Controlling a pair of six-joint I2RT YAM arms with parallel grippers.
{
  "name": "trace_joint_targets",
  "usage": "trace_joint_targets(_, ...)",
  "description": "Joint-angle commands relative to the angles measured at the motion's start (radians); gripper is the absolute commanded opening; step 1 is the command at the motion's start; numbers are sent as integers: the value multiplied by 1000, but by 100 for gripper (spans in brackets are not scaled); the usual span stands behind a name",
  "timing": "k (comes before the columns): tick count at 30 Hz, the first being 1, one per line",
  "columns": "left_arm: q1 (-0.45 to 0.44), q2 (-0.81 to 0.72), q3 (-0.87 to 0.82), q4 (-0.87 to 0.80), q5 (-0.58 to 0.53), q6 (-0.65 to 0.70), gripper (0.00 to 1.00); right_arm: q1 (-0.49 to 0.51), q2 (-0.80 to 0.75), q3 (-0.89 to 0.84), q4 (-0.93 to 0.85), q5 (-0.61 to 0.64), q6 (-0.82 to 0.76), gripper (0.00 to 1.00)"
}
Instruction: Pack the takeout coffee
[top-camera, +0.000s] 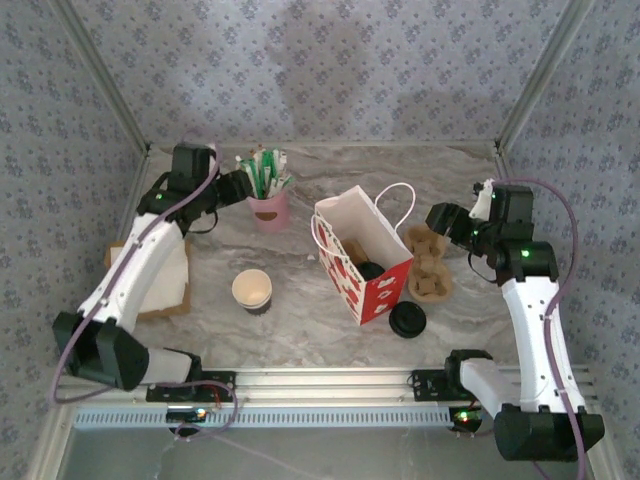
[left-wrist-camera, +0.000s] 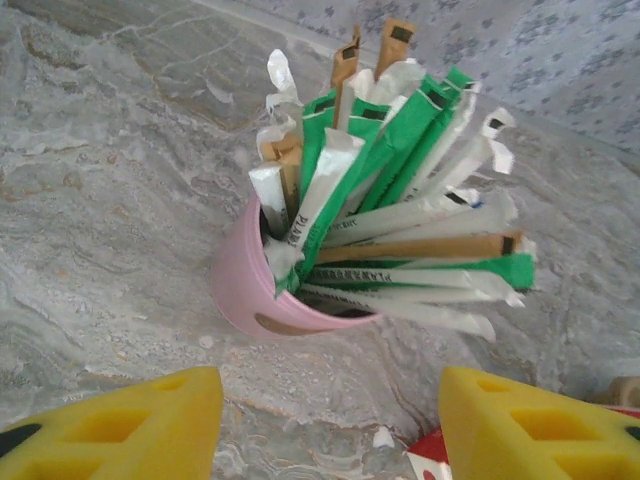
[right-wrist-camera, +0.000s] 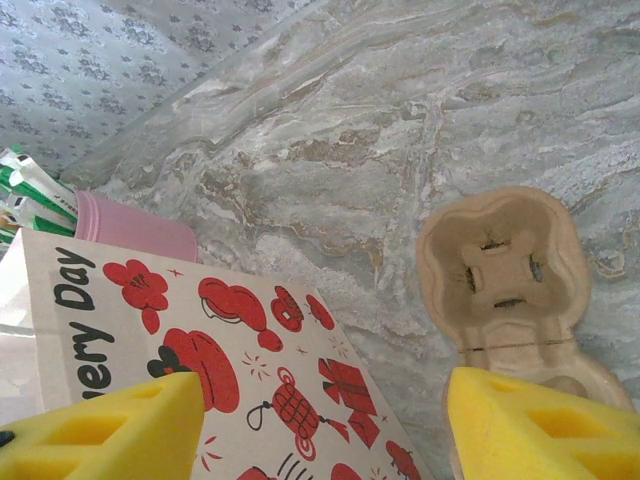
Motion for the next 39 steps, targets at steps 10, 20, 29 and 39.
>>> trace_joint_targets(10,9,204,161,-77,-59,72,49,-13,24,33,22,-38,9,67)
trace_joint_targets(20,9,213,155,-73,-42,64,34,-18,27,29,28,-54,9,68)
trace_joint_targets(29,9,196,135,-76,-36,57,26,-23,31,26,31,-66,11,68)
trace_joint_targets(39,9,179,127,-83,-40,57,18,-26,38,23,39,-77,15,68)
